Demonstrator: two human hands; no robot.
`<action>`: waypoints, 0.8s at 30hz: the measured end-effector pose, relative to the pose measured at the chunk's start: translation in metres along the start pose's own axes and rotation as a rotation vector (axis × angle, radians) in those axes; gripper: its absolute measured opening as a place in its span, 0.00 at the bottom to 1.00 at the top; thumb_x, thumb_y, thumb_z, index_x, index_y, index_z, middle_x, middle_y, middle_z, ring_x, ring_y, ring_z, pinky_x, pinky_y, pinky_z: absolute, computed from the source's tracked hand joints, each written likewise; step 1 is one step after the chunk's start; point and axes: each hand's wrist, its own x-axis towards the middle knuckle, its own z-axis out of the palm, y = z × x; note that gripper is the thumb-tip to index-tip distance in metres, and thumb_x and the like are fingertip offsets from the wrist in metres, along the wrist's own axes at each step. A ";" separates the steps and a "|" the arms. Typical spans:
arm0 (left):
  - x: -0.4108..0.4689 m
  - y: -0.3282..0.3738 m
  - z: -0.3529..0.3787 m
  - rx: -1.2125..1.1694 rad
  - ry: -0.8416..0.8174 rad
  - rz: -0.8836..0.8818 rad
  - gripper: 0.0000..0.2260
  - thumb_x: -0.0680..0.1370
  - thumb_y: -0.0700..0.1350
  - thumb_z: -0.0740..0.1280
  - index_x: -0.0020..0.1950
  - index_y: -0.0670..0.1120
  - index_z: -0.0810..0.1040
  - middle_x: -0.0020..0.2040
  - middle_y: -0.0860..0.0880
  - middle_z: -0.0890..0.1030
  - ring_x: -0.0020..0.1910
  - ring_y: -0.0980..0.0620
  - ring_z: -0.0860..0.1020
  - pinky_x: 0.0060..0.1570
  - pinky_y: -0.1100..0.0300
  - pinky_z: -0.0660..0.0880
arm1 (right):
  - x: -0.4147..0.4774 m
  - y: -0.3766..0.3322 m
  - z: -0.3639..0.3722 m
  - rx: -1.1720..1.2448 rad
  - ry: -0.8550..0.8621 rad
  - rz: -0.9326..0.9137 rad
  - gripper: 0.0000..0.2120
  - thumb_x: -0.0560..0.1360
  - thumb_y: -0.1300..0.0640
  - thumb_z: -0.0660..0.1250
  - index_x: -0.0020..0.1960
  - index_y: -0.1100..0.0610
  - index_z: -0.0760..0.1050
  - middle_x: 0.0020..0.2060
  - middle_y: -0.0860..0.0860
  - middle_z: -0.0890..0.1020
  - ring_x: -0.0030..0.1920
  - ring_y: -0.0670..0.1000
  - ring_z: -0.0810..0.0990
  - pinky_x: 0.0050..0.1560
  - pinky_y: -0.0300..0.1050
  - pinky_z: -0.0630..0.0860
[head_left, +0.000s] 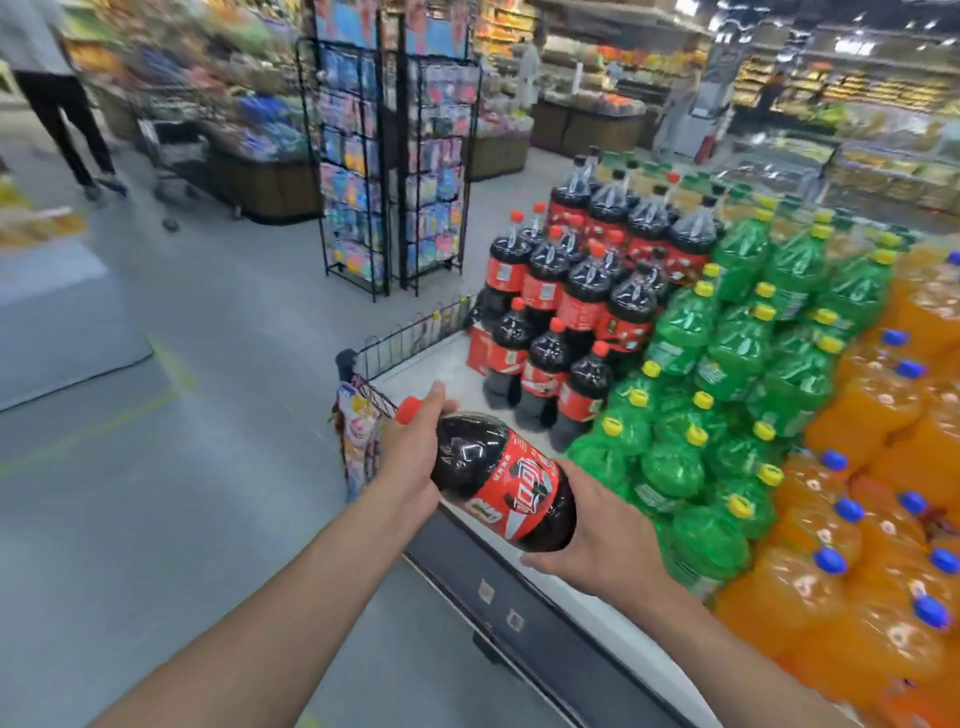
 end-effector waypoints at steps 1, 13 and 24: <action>0.011 0.007 -0.001 0.002 0.012 0.008 0.16 0.78 0.55 0.74 0.51 0.42 0.83 0.44 0.43 0.88 0.37 0.45 0.87 0.36 0.52 0.82 | 0.016 -0.003 0.003 0.008 -0.007 -0.014 0.48 0.56 0.29 0.74 0.71 0.38 0.60 0.61 0.37 0.78 0.61 0.46 0.79 0.54 0.49 0.79; 0.153 0.089 0.003 0.008 0.162 0.116 0.12 0.80 0.51 0.73 0.42 0.46 0.80 0.39 0.46 0.86 0.32 0.50 0.85 0.32 0.58 0.79 | 0.209 -0.030 0.039 0.140 -0.079 -0.118 0.42 0.55 0.31 0.75 0.65 0.39 0.65 0.57 0.35 0.79 0.57 0.43 0.80 0.50 0.51 0.79; 0.307 0.158 -0.022 0.045 0.088 0.085 0.13 0.80 0.52 0.72 0.52 0.42 0.82 0.44 0.44 0.86 0.34 0.49 0.86 0.32 0.57 0.80 | 0.348 -0.089 0.087 0.157 -0.059 -0.034 0.47 0.58 0.33 0.76 0.72 0.35 0.58 0.63 0.34 0.76 0.61 0.41 0.77 0.54 0.45 0.78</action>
